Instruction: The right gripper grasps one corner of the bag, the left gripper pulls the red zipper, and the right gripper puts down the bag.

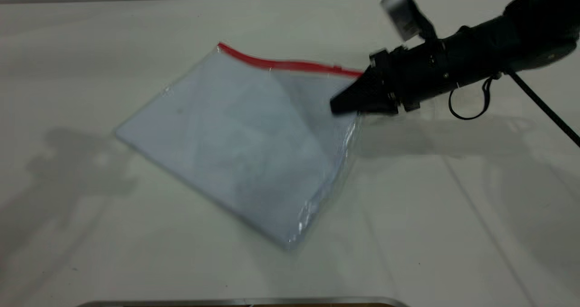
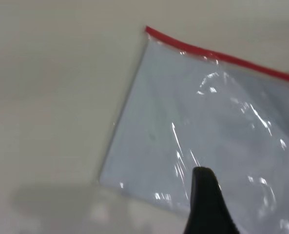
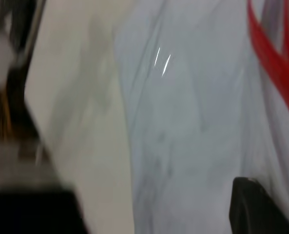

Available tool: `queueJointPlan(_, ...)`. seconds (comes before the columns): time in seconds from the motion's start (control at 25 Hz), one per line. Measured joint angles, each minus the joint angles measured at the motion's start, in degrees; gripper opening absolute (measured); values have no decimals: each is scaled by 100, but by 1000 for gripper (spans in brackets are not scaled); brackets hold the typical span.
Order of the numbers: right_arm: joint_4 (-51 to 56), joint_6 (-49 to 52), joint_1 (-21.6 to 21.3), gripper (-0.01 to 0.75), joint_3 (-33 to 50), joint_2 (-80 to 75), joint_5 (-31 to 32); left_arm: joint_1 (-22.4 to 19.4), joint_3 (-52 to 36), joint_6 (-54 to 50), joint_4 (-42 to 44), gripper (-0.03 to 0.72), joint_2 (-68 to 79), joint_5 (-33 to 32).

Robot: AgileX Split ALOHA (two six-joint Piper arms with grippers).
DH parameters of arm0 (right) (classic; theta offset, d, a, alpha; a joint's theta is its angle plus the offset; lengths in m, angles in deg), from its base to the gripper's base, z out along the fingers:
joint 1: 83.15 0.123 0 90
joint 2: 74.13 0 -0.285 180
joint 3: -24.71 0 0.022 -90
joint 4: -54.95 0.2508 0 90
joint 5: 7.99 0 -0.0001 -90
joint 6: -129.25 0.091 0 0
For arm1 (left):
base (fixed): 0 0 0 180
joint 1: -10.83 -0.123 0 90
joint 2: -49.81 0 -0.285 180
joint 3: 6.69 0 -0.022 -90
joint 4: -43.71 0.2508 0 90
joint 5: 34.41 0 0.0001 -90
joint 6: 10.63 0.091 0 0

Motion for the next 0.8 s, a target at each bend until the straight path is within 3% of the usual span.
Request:
queueJointPlan(0.24, -2379, 606, 12, 34, 1, 654, 83, 0, 89, 52, -114, 517, 217, 6)
queueJointPlan(0.4, -2002, 572, -99, 34, -151, 1104, -569, 6, 313, 236, -256, 517, 513, 19)
queueJointPlan(0.64, -1500, 327, 210, 34, -570, 1200, -310, 297, 1232, 1187, -883, 517, 1538, -66)
queueJointPlan(0.8, -1500, 302, 399, 34, -644, 1200, -346, 577, 2239, 2242, -1428, 517, 2578, -713)
